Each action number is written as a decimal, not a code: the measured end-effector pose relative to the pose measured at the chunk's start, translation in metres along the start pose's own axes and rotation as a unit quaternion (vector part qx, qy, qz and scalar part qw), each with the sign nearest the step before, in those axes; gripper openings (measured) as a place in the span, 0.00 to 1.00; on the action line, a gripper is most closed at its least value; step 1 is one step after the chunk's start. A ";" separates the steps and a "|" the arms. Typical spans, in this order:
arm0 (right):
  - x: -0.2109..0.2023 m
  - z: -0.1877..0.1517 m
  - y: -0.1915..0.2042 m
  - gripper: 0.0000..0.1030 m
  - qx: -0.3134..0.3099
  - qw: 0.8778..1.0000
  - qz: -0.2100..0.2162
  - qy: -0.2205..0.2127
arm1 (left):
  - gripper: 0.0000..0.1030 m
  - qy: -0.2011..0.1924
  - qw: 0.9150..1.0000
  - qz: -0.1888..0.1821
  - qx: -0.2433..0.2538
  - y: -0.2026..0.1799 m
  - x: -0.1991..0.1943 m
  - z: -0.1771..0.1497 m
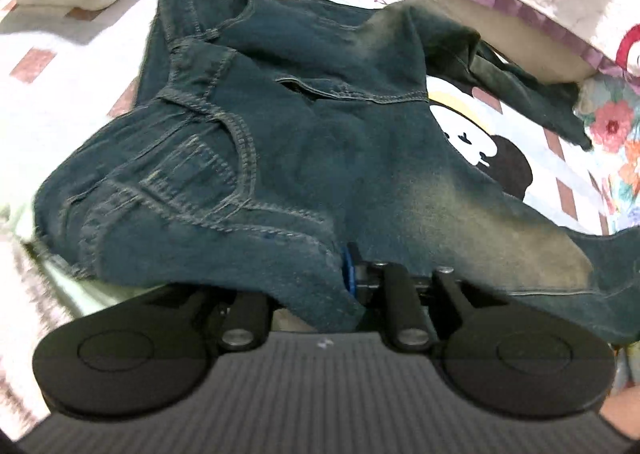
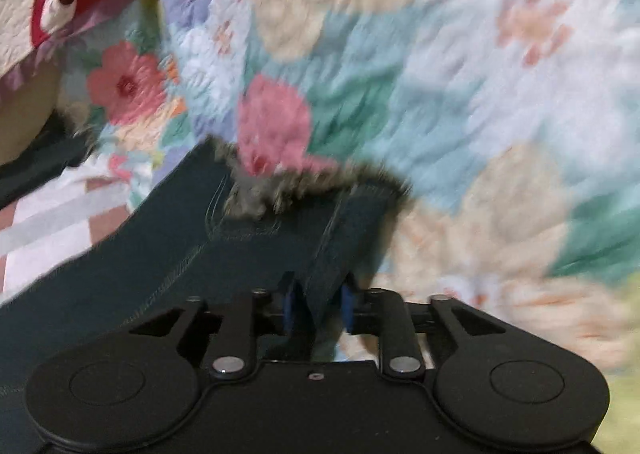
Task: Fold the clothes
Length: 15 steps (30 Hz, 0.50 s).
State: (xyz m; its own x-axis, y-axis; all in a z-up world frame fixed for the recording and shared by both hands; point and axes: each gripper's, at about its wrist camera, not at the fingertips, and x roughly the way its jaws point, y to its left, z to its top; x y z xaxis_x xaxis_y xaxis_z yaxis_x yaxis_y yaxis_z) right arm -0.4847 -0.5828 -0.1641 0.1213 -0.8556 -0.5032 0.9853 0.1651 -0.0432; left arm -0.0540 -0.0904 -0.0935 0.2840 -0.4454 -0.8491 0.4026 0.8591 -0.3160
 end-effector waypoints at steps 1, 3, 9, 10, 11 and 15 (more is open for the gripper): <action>0.001 -0.007 -0.001 0.45 -0.006 1.000 -0.014 0.010 | 0.20 -0.002 1.000 0.000 -0.004 0.003 -0.006 -0.001; -0.022 -0.001 0.007 0.49 -0.007 1.000 -0.006 -0.019 | 0.25 -0.009 1.000 0.000 -0.012 0.007 -0.018 -0.003; -0.038 0.003 0.071 0.49 0.003 0.975 0.221 0.032 | 0.25 -0.059 0.997 0.036 -0.026 0.031 -0.061 -0.003; -0.035 -0.001 0.091 0.49 0.002 0.964 0.261 0.051 | 0.25 -0.066 0.996 0.052 -0.033 0.039 -0.068 -0.004; -0.032 -0.006 0.111 0.49 0.001 0.953 0.296 0.069 | 0.28 -0.072 0.994 0.069 -0.039 0.046 -0.075 -0.005; -0.039 -0.025 0.218 0.49 -0.060 0.898 0.420 0.120 | 0.39 -0.067 0.989 0.057 -0.116 0.091 -0.086 -0.004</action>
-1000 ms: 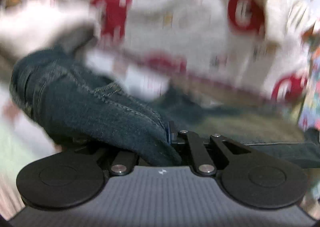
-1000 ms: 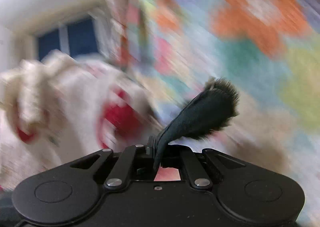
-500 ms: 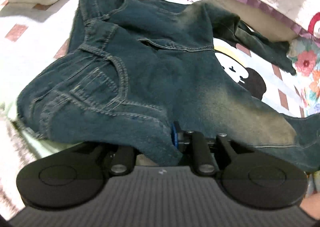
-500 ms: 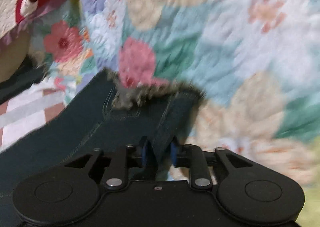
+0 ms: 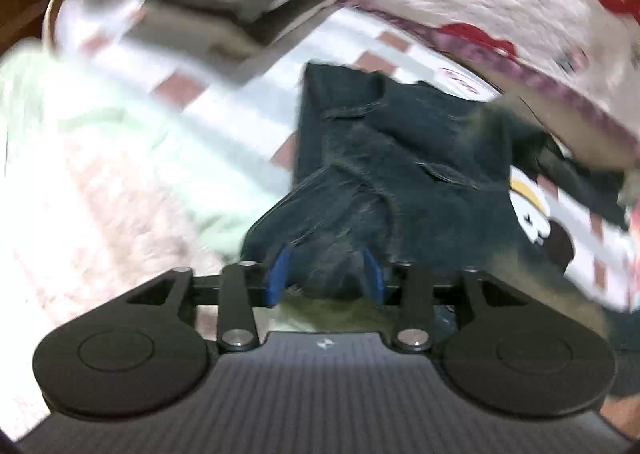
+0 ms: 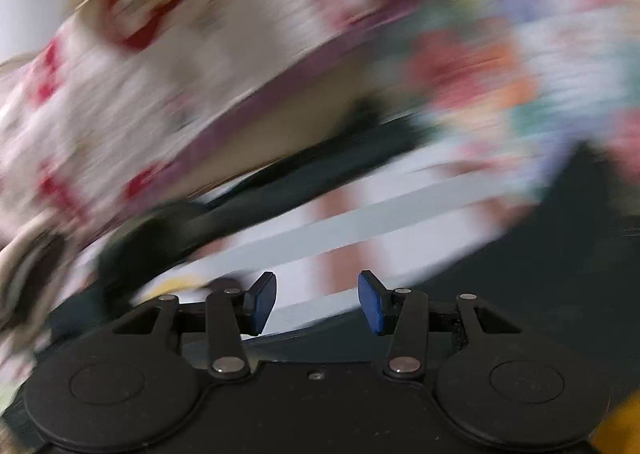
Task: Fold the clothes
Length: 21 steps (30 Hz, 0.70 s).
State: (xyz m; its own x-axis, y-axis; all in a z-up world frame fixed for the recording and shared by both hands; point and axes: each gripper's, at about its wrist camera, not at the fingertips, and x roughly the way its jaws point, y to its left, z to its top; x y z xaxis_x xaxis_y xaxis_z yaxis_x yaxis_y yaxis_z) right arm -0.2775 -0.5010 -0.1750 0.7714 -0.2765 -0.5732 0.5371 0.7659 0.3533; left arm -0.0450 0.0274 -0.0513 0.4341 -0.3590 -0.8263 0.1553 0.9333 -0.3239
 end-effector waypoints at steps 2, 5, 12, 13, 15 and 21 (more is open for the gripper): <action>0.040 0.002 0.042 0.49 -0.034 0.997 0.060 0.036 | 0.40 -0.011 1.000 -0.018 -0.023 0.014 0.003 0.014; 0.089 0.004 0.115 0.49 -0.097 0.981 0.141 0.091 | 0.47 -0.053 0.998 -0.029 0.017 0.014 0.018 0.049; 0.138 -0.004 0.234 0.49 -0.220 0.941 0.201 0.160 | 0.49 -0.005 0.996 -0.034 0.079 -0.002 0.110 0.119; 0.143 -0.006 0.248 0.49 -0.240 0.935 0.202 0.166 | 0.49 0.003 0.996 -0.034 0.082 -0.004 0.123 0.126; 0.152 -0.010 0.276 0.51 -0.279 0.922 0.202 0.177 | 0.50 0.017 0.995 -0.033 0.088 -0.007 0.150 0.141; 0.183 0.005 0.315 0.54 -0.309 0.913 0.181 0.193 | 0.52 0.056 0.992 -0.031 0.106 -0.018 0.226 0.184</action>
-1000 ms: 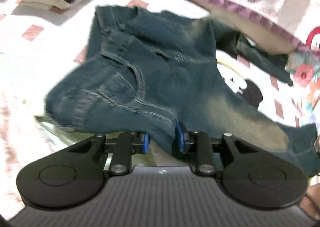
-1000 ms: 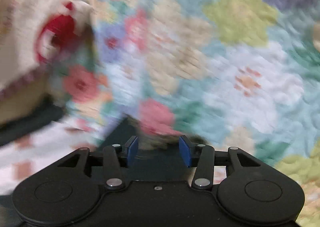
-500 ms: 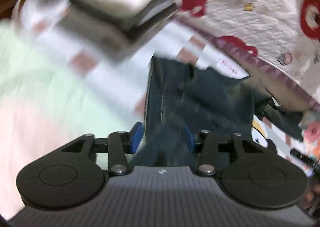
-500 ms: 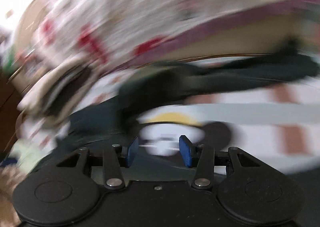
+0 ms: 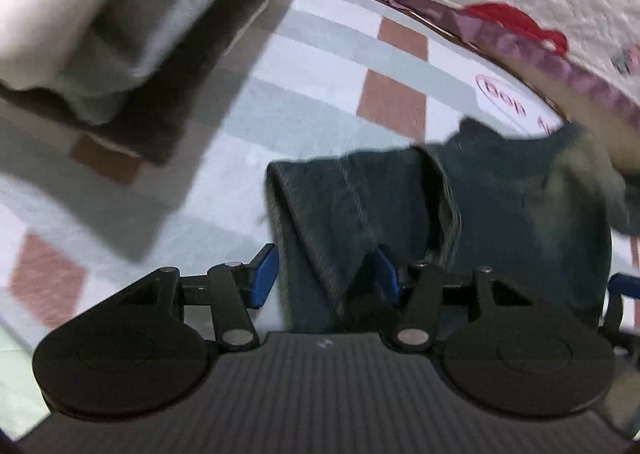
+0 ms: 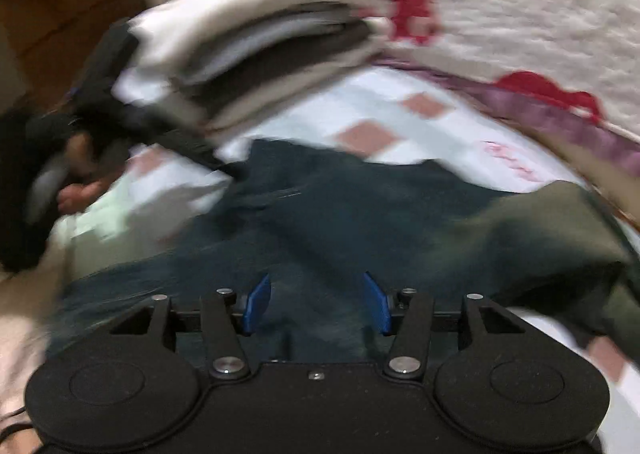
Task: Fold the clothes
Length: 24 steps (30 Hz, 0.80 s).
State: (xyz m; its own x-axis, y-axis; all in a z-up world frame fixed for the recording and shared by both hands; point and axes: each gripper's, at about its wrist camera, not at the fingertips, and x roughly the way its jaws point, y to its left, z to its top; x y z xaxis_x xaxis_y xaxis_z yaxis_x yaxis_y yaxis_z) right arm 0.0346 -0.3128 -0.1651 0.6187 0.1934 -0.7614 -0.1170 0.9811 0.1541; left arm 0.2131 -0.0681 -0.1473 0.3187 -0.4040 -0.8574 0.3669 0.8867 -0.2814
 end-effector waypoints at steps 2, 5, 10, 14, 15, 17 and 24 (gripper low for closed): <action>-0.008 0.007 -0.038 0.55 0.069 0.997 -0.021 -0.017 | 0.56 -0.008 1.000 -0.006 0.004 0.001 0.004 0.002; -0.019 0.013 -0.082 0.55 0.148 0.988 -0.034 -0.030 | 0.61 -0.020 1.000 -0.014 0.011 0.002 0.010 0.004; -0.014 -0.003 -0.113 0.56 0.242 0.970 0.004 -0.020 | 0.62 -0.040 0.999 -0.028 0.021 0.004 0.019 0.009; 0.007 -0.015 -0.122 0.58 0.306 0.950 0.051 -0.028 | 0.57 -0.056 0.997 -0.039 0.029 0.005 0.027 0.012; 0.012 -0.016 -0.120 0.58 0.308 0.949 0.060 -0.030 | 0.36 -0.060 0.997 -0.042 0.031 0.005 0.029 0.013; 0.019 -0.017 -0.109 0.58 0.285 0.956 0.064 -0.031 | 0.27 -0.062 0.996 -0.052 0.032 0.007 0.033 0.015; 0.034 -0.009 -0.075 0.56 0.107 0.993 -0.010 -0.042 | 0.13 -0.170 0.972 0.025 0.158 -0.040 -0.013 0.006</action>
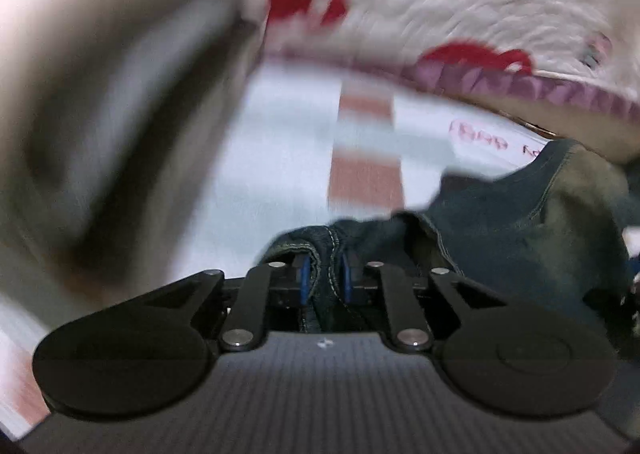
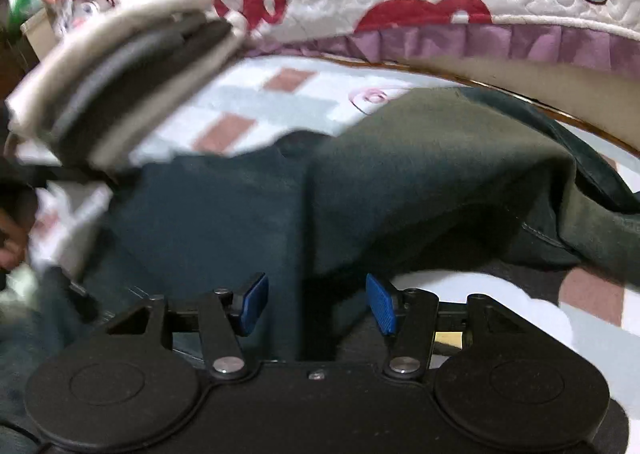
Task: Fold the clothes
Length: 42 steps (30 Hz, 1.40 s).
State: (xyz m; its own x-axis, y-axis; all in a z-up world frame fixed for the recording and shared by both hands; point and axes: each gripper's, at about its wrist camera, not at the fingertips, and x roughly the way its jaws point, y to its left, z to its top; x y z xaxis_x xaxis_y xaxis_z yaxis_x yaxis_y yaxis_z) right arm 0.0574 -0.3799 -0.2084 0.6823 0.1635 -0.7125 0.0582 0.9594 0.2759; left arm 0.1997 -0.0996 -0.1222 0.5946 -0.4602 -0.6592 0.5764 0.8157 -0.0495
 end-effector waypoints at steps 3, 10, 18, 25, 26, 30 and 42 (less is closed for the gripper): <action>-0.004 0.007 0.001 0.12 0.000 0.999 0.011 -0.033 | 0.13 -0.072 0.996 0.026 0.041 -0.011 -0.033 0.039; 0.003 0.031 0.007 0.17 -0.011 0.996 -0.016 -0.089 | 0.14 -0.065 0.987 0.099 0.106 -0.018 0.005 0.085; -0.003 0.021 0.016 0.49 0.012 0.990 -0.123 -0.067 | 0.50 0.012 0.997 0.050 0.063 0.003 -0.003 0.041; -0.040 -0.016 0.063 0.49 -0.047 0.998 -0.022 -0.031 | 0.55 0.072 0.995 -0.052 -0.045 0.055 -0.054 -0.023; -0.038 -0.022 0.072 0.49 -0.057 0.998 -0.007 -0.018 | 0.57 0.094 0.991 -0.079 -0.058 0.059 -0.053 -0.035; -0.019 -0.047 0.105 0.49 -0.084 0.995 0.040 0.032 | 0.59 0.136 0.983 -0.106 -0.062 0.056 -0.045 -0.051; 0.003 -0.082 0.130 0.51 -0.084 0.993 0.062 0.053 | 0.63 0.227 0.964 -0.135 -0.041 0.035 -0.023 -0.076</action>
State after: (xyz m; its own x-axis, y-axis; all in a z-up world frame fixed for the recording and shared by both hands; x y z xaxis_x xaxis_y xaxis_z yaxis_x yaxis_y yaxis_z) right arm 0.0069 -0.2362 -0.2275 0.5952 0.2981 -0.7463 -0.1496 0.9535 0.2615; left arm 0.1633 -0.0339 -0.1657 0.1113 -0.4741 -0.8734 0.6189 0.7207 -0.3123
